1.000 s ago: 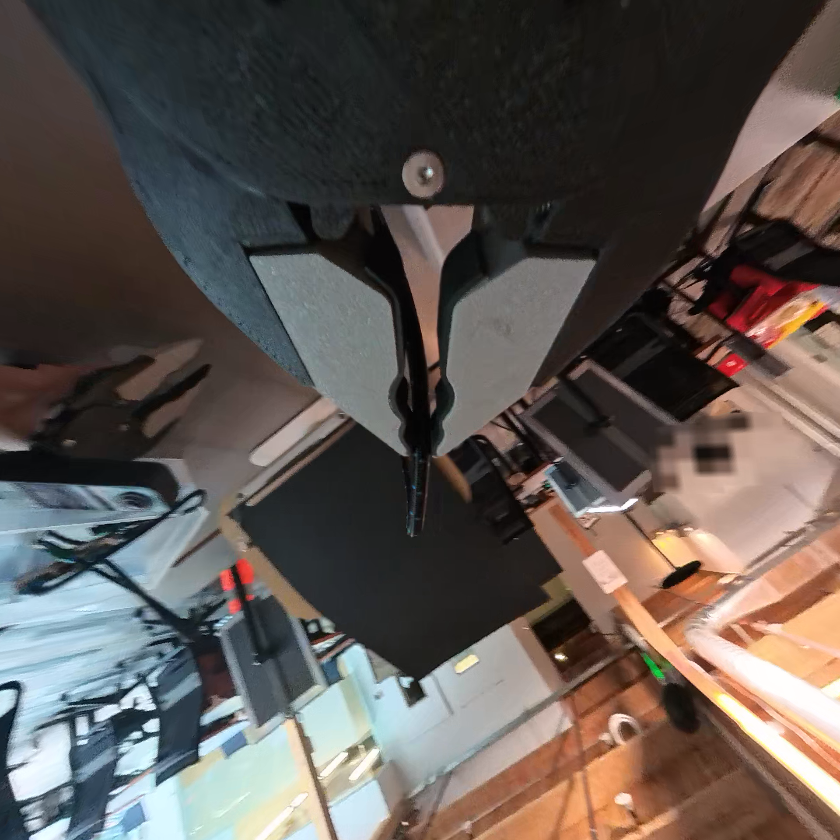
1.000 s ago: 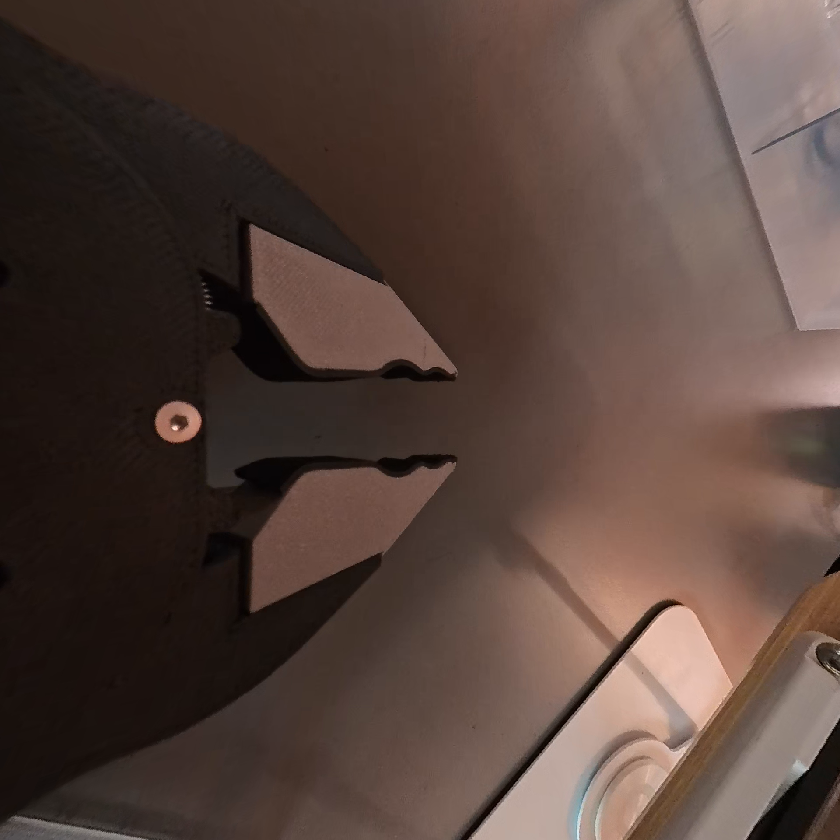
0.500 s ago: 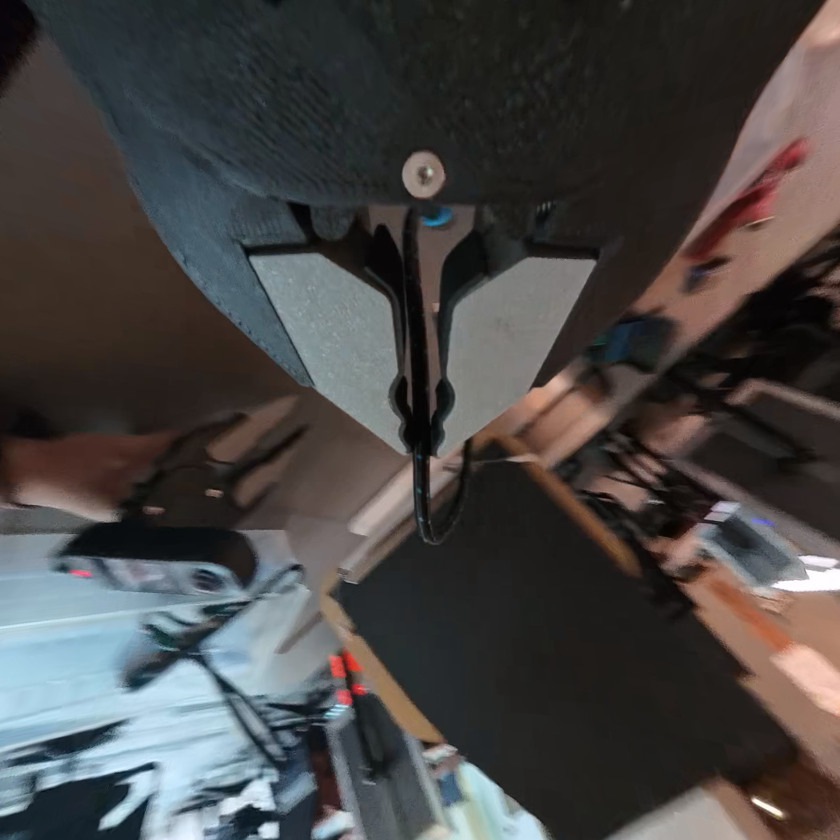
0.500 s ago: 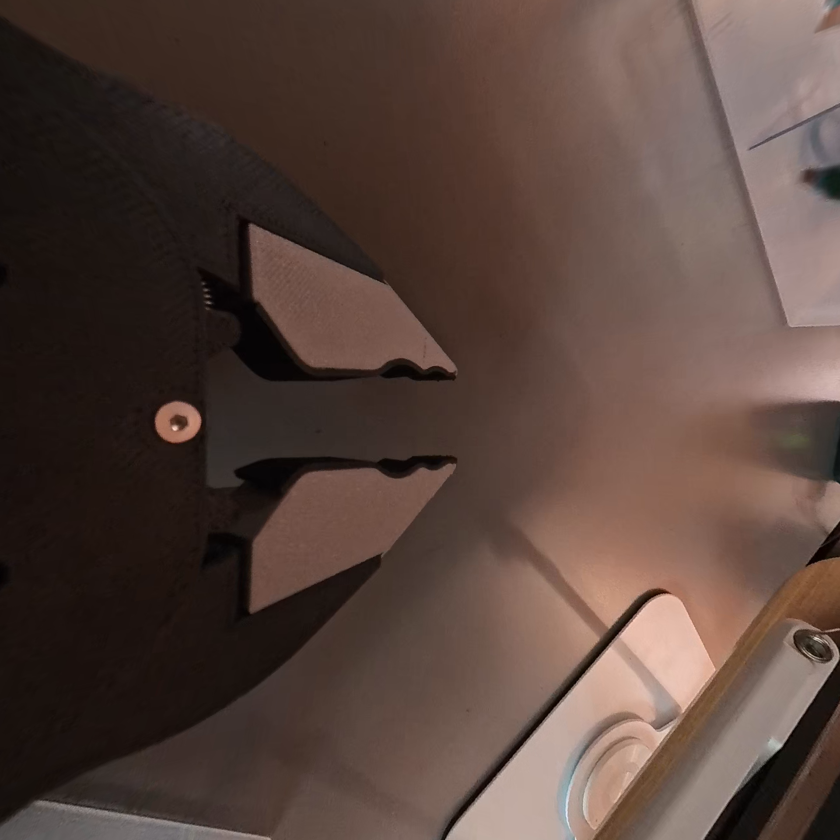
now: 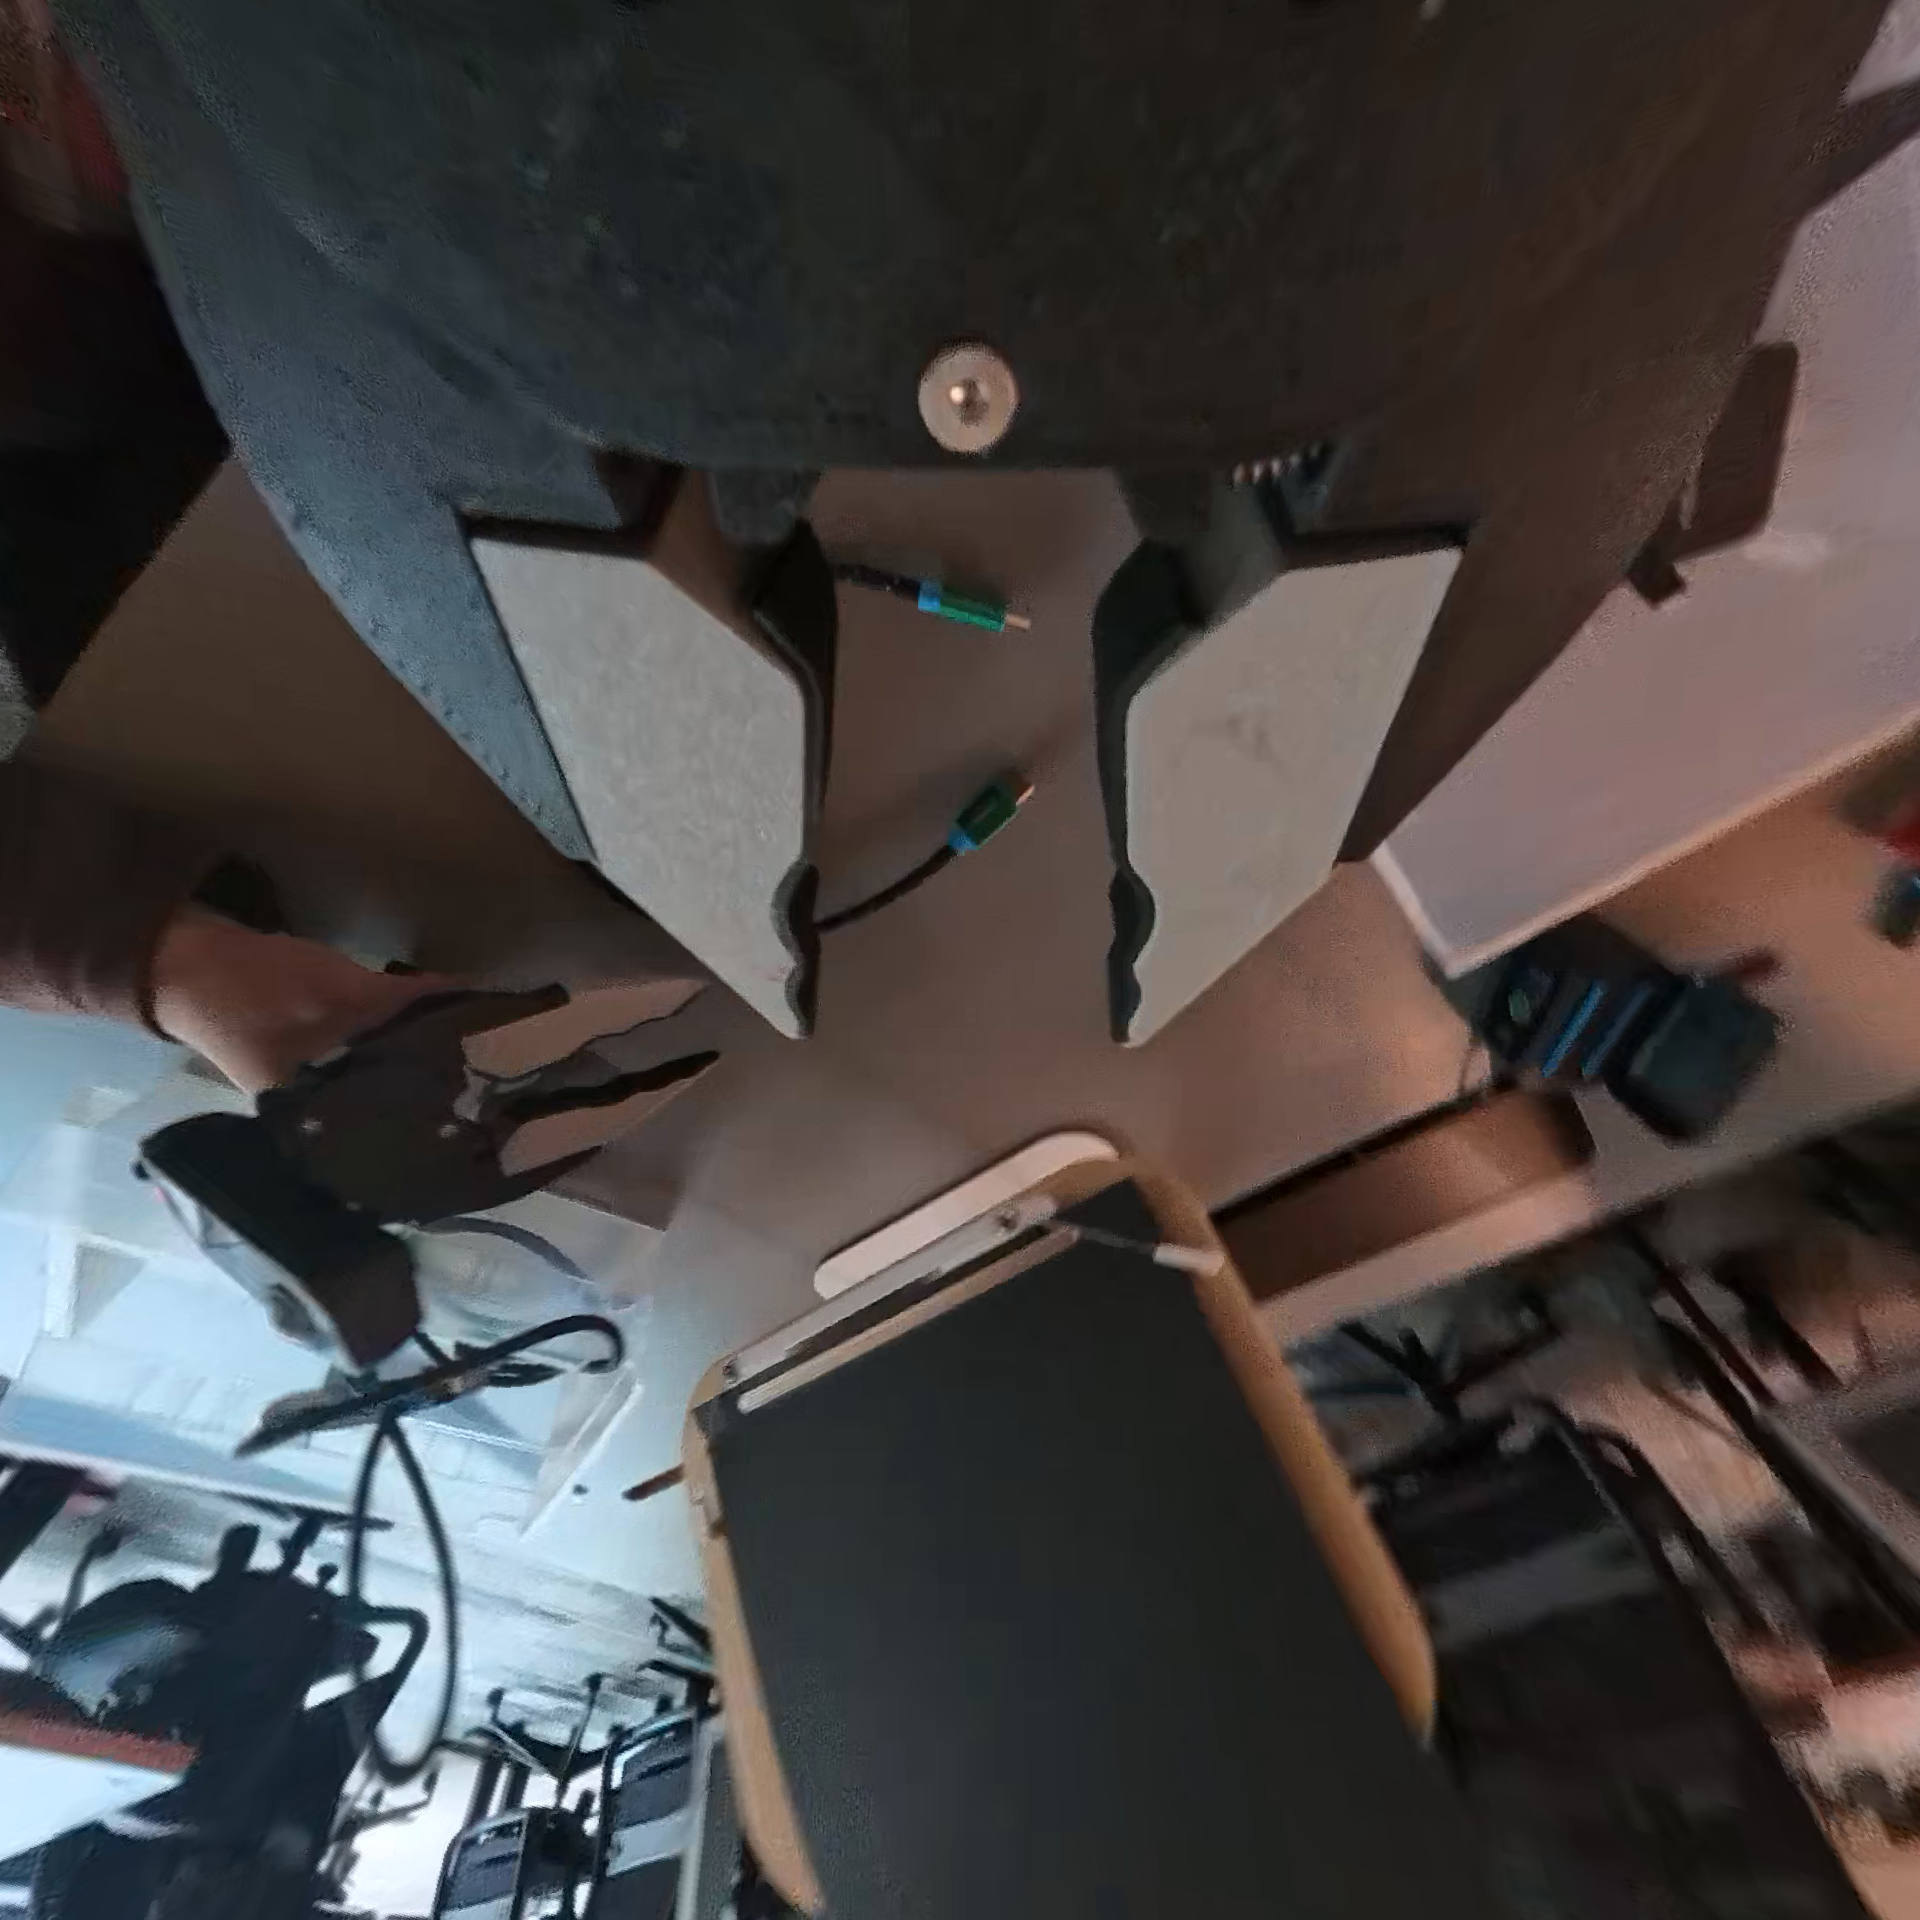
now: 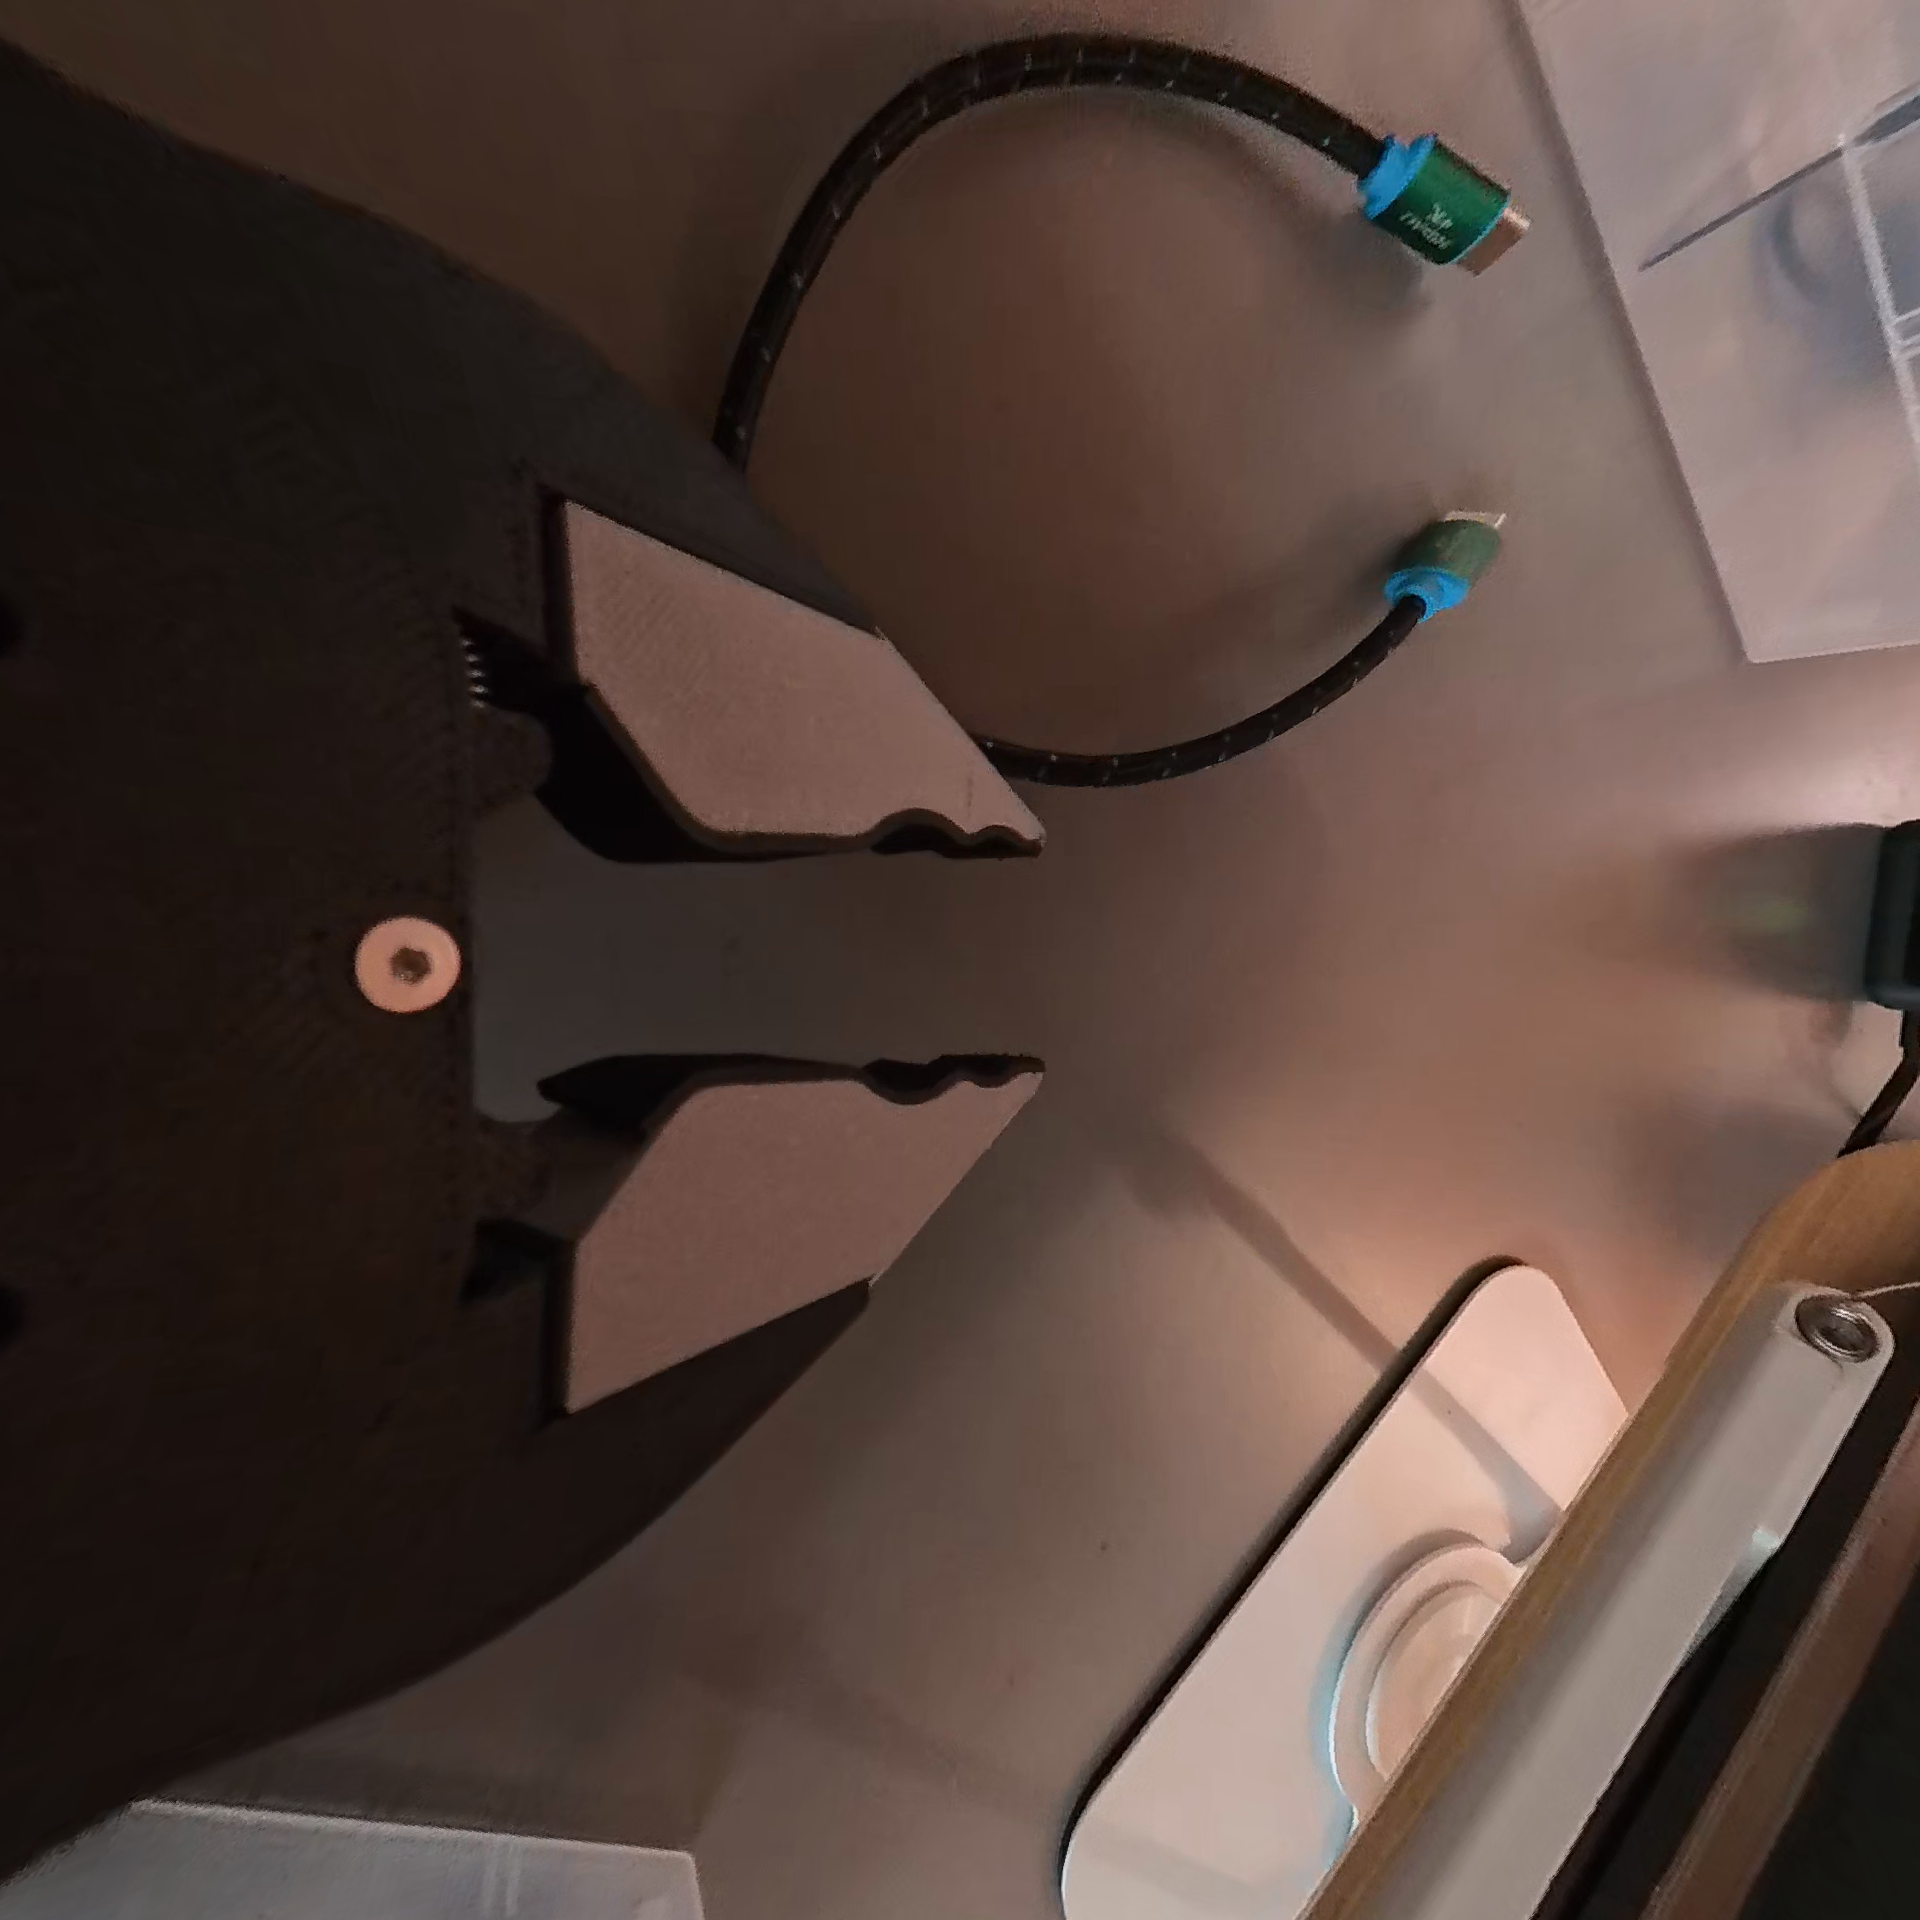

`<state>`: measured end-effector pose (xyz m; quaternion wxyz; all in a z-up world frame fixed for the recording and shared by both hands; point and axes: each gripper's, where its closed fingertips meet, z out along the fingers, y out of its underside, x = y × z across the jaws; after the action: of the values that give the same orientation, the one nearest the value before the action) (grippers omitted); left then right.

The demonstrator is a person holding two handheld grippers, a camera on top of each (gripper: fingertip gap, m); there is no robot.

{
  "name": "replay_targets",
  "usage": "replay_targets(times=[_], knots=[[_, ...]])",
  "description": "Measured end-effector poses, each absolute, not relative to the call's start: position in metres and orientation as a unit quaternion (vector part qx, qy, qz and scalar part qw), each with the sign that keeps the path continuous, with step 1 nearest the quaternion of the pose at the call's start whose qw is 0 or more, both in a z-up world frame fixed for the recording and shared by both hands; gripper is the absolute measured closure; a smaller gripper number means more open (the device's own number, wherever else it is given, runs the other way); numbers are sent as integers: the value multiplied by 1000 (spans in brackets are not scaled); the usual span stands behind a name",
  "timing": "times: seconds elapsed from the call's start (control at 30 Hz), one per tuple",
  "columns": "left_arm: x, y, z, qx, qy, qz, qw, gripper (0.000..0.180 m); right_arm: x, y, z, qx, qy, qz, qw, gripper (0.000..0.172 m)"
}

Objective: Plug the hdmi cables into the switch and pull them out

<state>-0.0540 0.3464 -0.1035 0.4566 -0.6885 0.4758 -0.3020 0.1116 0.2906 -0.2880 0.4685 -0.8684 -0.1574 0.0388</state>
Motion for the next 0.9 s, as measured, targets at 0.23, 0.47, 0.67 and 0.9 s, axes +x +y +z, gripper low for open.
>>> replay_targets(times=[0.23, 0.47, 0.67, 0.9], knots=[[-117, 476, -167, -823, 387, -174, 378, 113, 98, 289, -289, -865, -172, 42, 469, 135], [-157, 530, -266, -904, 362, -105, 201, 117, 76, 284, -292, -861, -208, 42, 462, 134], [-179, 556, -297, -904, 391, -17, 174, 145, 71, 282, -293, -861, -214, 46, 460, 134], [-197, 556, -310, -900, 408, 60, 143, 127, 68, 280, -293, -860, -220, 48, 459, 134]])
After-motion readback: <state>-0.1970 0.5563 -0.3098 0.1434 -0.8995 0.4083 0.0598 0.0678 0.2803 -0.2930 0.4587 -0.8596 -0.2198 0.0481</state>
